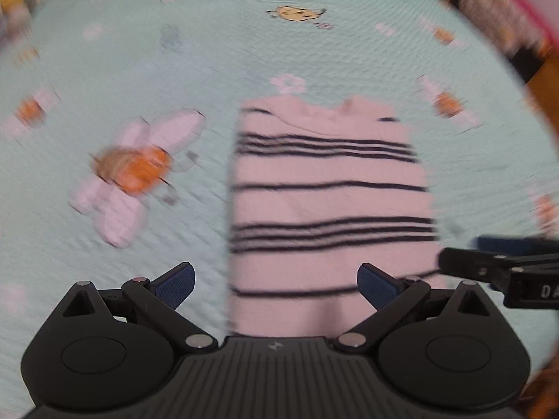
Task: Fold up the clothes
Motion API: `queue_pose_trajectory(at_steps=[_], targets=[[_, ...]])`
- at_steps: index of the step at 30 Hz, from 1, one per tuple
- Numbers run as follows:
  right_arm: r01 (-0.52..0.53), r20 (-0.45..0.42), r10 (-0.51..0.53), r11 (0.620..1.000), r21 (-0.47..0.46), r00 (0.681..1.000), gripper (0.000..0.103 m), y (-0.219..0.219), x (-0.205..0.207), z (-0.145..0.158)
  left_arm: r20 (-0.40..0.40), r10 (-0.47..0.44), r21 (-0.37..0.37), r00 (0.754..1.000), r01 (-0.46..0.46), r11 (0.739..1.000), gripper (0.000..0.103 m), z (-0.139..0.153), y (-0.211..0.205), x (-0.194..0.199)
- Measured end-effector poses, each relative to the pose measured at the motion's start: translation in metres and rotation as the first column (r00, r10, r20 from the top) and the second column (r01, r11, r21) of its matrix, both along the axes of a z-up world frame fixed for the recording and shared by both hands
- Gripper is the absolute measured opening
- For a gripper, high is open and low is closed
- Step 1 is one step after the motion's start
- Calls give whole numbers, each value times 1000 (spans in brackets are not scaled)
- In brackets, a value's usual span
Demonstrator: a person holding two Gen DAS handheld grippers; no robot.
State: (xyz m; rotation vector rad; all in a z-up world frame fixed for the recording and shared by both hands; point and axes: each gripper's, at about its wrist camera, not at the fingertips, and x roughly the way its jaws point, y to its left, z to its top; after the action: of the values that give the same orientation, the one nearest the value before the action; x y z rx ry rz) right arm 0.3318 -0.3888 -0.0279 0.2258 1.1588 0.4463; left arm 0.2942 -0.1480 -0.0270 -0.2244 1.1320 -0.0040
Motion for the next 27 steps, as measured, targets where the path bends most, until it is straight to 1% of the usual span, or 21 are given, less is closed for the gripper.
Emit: queue_pose_trajectory(at_steps=[1, 2, 3, 4, 5, 6, 8, 9, 10, 11, 15, 18, 19, 22, 27], targets=[[1, -4, -1, 999, 51, 1000, 83, -8, -3, -4, 21, 22, -87, 1000, -20, 996, 102, -6, 8, -8], [3, -9, -2, 995, 102, 1000, 83, -16, -6, -8, 40, 46, -174, 998, -39, 984, 102, -13, 17, -15], [24, -8, -23, 987, 158, 1000, 83, -26, -9, -13, 57, 72, -259, 996, -55, 964, 102, -19, 25, -23], [62, -7, -61, 976, 209, 998, 83, -40, -11, -20, 67, 119, -334, 991, -90, 938, 102, -28, 34, -30], [101, -8, -102, 961, 258, 995, 83, -54, -13, -28, 62, 177, -400, 982, -138, 906, 102, -38, 43, -37], [143, -26, -142, 944, 298, 990, 83, -67, -14, -37, 46, 211, -443, 976, -169, 881, 101, -48, 49, -42], [207, -84, -189, 897, 390, 978, 83, -89, -15, -58, 10, 271, -522, 963, -226, 823, 101, -68, 61, -50], [236, -112, -208, 871, 430, 972, 83, -97, -17, -68, 3, 277, -528, 961, -234, 817, 101, -74, 62, -53], [261, -140, -221, 852, 454, 965, 83, -103, -18, -77, 3, 277, -525, 961, -234, 818, 101, -77, 62, -54], [275, -159, -226, 840, 467, 961, 83, -105, -18, -84, 6, 274, -530, 962, -229, 817, 101, -79, 61, -54], [301, -176, -245, 814, 497, 953, 83, -109, -8, -104, 29, 283, -554, 959, -220, 803, 102, -81, 69, -41], [299, -196, -228, 790, 535, 954, 83, -103, 9, -120, 16, 293, -557, 956, -235, 796, 102, -90, 81, -21], [296, -205, -217, 784, 546, 954, 83, -100, 15, -126, 7, 285, -565, 958, -232, 792, 102, -94, 85, -16], [268, -193, -190, 780, 565, 962, 83, -86, 32, -131, -17, 253, -592, 967, -214, 777, 102, -108, 81, 3], [171, -160, -93, 786, 594, 983, 83, -57, 66, -135, -8, 194, -659, 981, -151, 737, 103, -123, 74, 40]])
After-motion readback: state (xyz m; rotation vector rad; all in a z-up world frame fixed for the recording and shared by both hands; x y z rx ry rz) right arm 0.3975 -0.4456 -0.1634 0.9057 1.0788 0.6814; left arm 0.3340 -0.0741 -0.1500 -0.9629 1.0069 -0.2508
